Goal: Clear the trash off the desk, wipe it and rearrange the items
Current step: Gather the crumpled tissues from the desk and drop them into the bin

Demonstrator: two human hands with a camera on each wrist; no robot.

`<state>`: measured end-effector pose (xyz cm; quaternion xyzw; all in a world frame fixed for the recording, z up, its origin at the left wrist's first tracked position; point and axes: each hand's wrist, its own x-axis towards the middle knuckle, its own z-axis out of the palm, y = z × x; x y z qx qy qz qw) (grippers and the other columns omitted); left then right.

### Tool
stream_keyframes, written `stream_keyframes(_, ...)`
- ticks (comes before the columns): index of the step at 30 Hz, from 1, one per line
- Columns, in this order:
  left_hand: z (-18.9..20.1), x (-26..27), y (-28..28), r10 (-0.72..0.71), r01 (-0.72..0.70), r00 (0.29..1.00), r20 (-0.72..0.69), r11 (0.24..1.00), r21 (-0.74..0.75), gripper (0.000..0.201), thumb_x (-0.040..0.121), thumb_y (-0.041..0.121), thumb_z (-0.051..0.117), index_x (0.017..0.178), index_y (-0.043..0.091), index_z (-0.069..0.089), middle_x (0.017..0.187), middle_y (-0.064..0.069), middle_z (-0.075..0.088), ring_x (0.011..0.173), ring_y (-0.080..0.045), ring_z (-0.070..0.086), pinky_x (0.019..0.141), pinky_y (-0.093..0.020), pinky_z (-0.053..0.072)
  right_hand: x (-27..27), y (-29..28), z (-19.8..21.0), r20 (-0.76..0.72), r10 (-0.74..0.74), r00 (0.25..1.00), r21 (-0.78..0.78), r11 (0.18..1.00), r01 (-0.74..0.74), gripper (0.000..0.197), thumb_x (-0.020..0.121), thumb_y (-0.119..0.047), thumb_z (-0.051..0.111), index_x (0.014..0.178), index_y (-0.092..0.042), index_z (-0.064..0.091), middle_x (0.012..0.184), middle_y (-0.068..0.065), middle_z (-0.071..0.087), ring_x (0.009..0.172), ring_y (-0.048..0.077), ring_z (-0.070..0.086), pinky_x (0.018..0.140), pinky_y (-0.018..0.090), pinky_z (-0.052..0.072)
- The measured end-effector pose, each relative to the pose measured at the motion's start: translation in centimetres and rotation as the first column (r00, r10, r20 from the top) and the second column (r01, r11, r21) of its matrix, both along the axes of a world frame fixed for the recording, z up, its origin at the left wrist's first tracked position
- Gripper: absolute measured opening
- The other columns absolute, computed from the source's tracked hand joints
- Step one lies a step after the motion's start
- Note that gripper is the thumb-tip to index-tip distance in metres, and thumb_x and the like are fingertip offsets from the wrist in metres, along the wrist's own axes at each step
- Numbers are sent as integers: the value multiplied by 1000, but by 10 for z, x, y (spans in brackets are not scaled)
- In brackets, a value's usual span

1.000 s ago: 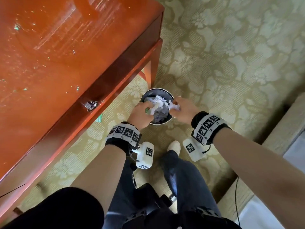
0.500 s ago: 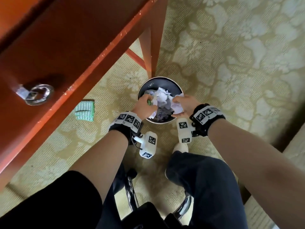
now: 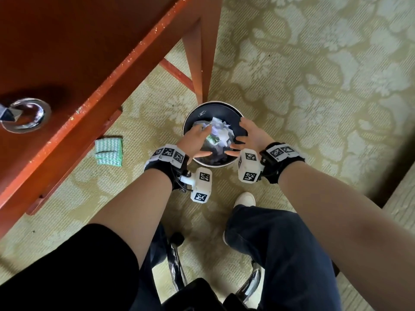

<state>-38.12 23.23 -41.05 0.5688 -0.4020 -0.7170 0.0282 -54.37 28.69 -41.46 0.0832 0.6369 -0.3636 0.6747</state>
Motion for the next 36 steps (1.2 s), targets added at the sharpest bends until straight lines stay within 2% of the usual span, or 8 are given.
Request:
stream_keyframes(4, -2, 4, -1, 10, -10, 1000, -12, 1000, 5, 29, 98, 29, 44, 125, 20, 50, 131, 1, 44, 118, -19, 46, 88, -38, 53, 2, -1, 6, -2, -26, 1000, -20, 999, 26, 62, 95, -44, 50, 148, -22, 26, 149, 11, 32, 121, 34, 44, 65, 47, 51)
stream_keyframes(7, 1, 7, 0, 16, -16, 1000, -15, 1000, 16, 13, 99, 26, 44, 88, 32, 48, 121, 0, 39, 117, -22, 44, 95, -43, 50, 2, 1, 6, -13, -32, 999, -23, 999, 32, 60, 95, -44, 49, 147, -23, 28, 152, 9, 28, 121, 33, 44, 69, 47, 51)
stream_keyframes(9, -1, 9, 3, 32, -32, 999, -24, 999, 12, 10, 99, 26, 44, 103, 29, 52, 120, -1, 39, 111, -19, 44, 91, -40, 50, 2, 3, 4, -22, -38, 999, -23, 999, 38, 57, 97, -44, 46, 147, -22, 28, 152, 11, 28, 121, 34, 44, 80, 50, 49)
stream_keyframes(12, -3, 12, 7, 28, -28, 1000, -12, 1000, -10, 47, 99, 30, 43, 143, 14, 33, 129, -7, 42, 115, -22, 48, 86, -37, 47, 1, 6, 3, -46, -25, 999, -23, 999, 24, 61, 98, -44, 45, 149, -20, 24, 154, 11, 23, 127, 35, 42, 88, 51, 47)
stream_keyframes(21, 28, 21, 15, -29, 32, 999, 45, 998, -60, 48, 97, 24, 49, 140, 7, 39, 139, -14, 47, 123, -30, 52, 85, -33, 51, 6, 3, 52, -240, 173, 955, 48, 985, -167, 43, 97, -34, 50, 136, -16, 44, 132, 6, 44, 115, 26, 51, 94, 49, 49)
stream_keyframes(29, 119, 33, 24, -116, 121, 990, 80, 991, -59, 42, 92, 16, 53, 133, 7, 48, 131, -8, 54, 116, -20, 56, 93, -34, 50, 28, -2, 163, -469, 355, 809, -13, 913, -408, 27, 98, -21, 47, 122, -10, 50, 107, 4, 49, 82, 14, 52, 65, 26, 48)
stream_keyframes(34, 201, 35, 25, -65, 73, 995, 81, 991, -110, 28, 94, 11, 52, 120, 4, 55, 108, -9, 61, 104, -20, 59, 89, -32, 48, 37, 0, 229, -624, 461, 632, -15, 801, -599, 24, 93, -22, 52, 111, -7, 56, 105, 16, 61, 87, 18, 58, 83, 41, 52)
stream_keyframes(36, 233, 38, 21, -49, 64, 994, 98, 986, -154, 18, 92, 9, 54, 109, 7, 59, 100, -10, 63, 101, -23, 61, 88, -35, 50, 41, -2, 257, -672, 499, 547, 15, 748, -664, 28, 92, -24, 53, 116, -10, 57, 105, 7, 60, 95, 19, 58, 89, 37, 48)
